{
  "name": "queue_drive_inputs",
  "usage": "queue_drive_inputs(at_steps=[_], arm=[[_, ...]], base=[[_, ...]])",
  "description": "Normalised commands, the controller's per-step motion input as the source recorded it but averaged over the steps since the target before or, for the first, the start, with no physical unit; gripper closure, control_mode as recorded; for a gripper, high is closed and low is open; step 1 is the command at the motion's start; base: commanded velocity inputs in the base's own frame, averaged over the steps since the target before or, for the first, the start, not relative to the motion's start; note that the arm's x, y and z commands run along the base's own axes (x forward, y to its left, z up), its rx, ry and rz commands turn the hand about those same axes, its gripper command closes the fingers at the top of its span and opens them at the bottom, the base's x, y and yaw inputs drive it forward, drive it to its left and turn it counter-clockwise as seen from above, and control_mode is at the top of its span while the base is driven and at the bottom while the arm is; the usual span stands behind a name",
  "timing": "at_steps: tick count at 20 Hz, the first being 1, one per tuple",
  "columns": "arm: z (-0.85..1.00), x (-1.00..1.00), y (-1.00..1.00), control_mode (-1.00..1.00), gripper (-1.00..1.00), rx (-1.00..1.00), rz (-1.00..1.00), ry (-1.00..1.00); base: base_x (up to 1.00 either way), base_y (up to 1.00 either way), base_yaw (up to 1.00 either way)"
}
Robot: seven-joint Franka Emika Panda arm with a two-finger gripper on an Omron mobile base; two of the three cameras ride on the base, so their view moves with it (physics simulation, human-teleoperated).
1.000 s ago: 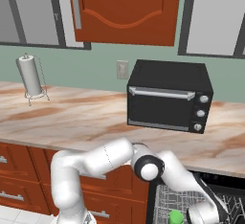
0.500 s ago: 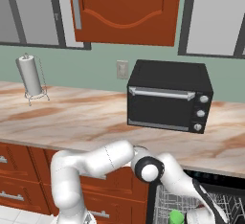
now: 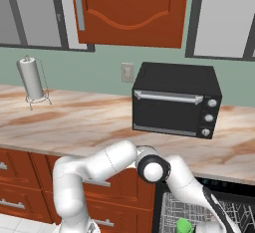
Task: Pick up the cup and bowl from the counter, place them in the dishwasher, and close the dishwasher door.
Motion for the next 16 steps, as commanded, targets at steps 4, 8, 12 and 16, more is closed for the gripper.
queue_drive_inputs(at_steps=[4, 8, 12, 16], arm=[[0.71, -0.08, 0.0, -1.0, -1.0, 0.0, -0.01, -0.1], [0.5, -0.11, 0.0, -1.0, -1.0, 0.0, -0.01, -0.1], [0.41, -0.09, 0.0, -1.0, -1.0, 0.0, 0.0, -0.1], [0.28, -0.11, 0.0, -1.0, -1.0, 0.0, 0.0, -0.09]], base=[[0.0, 0.0, 0.0], [0.0, 0.0, 0.0], [0.0, 0.0, 0.0], [0.0, 0.0, 0.0]])
